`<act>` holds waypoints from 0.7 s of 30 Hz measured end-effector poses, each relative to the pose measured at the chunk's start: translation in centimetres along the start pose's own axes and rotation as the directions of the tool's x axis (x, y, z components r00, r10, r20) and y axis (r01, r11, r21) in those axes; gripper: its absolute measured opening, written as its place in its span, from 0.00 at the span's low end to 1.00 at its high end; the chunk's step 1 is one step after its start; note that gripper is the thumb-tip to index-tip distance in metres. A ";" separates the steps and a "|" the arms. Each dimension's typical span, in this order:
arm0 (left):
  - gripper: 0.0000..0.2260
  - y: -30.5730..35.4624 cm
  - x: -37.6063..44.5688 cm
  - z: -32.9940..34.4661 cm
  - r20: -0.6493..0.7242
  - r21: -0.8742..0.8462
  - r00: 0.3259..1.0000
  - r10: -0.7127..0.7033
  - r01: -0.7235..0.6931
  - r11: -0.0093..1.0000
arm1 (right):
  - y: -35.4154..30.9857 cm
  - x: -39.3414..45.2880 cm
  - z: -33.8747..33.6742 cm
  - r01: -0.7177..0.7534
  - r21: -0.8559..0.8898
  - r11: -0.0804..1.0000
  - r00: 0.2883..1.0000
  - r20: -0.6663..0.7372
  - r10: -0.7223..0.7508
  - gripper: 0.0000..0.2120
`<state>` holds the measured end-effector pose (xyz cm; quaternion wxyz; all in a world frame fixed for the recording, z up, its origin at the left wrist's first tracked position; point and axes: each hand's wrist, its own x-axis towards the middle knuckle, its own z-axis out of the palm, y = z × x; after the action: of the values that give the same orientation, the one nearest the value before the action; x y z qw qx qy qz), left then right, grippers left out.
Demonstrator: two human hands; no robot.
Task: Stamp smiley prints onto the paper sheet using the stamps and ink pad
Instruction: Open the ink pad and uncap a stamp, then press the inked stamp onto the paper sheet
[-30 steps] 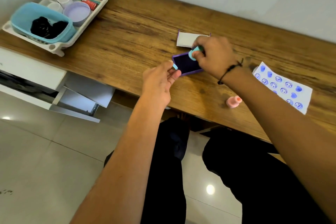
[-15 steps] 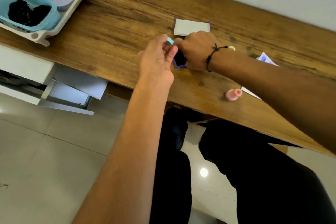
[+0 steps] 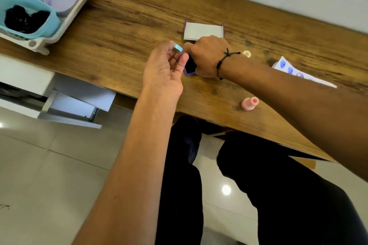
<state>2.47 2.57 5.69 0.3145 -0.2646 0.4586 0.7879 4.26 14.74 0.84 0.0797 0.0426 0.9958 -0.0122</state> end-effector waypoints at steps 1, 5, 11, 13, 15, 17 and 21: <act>0.06 0.0 0.1 0.0 -0.010 0.001 1.000 0.007 -0.007 1.000 | 0.1 0.0 0.1 -0.003 0.005 1.000 1.000 -0.009 0.003 0.19; 0.06 -0.5 0.1 0.1 -0.036 0.054 0.999 0.017 -0.015 0.998 | 0.0 -0.2 0.6 -0.036 0.055 0.998 0.999 -0.034 0.038 0.18; 0.07 -1.3 0.1 0.1 -0.072 0.091 0.996 0.059 -0.053 0.994 | -1.0 -1.2 -0.2 -0.139 0.093 0.986 0.990 -0.024 0.142 0.18; 0.07 -2.0 -0.2 0.3 -0.074 0.095 0.994 0.077 -0.070 0.993 | -0.9 -2.5 -1.3 -0.228 0.214 0.950 0.969 -0.048 0.243 0.19; 0.07 -2.8 -0.7 0.6 -0.029 0.092 0.995 0.100 -0.097 0.991 | 0.1 -4.9 -3.1 -0.318 0.398 0.861 0.905 -0.142 0.400 0.17; 0.05 -4.0 -1.7 1.5 0.079 0.119 0.990 0.113 -0.122 0.985 | 2.4 -8.5 -4.4 -0.360 0.567 0.741 0.796 -0.227 0.561 0.13; 0.09 -7.8 -4.5 4.6 0.310 0.267 0.950 0.036 -0.124 0.956 | 7.5 -17.0 -4.2 -0.377 0.802 0.463 0.669 -0.110 0.735 0.11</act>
<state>10.59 8.50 6.58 0.3828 -0.0743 0.5235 0.7575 20.95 20.95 7.55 -0.1734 0.4052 0.8200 -0.3652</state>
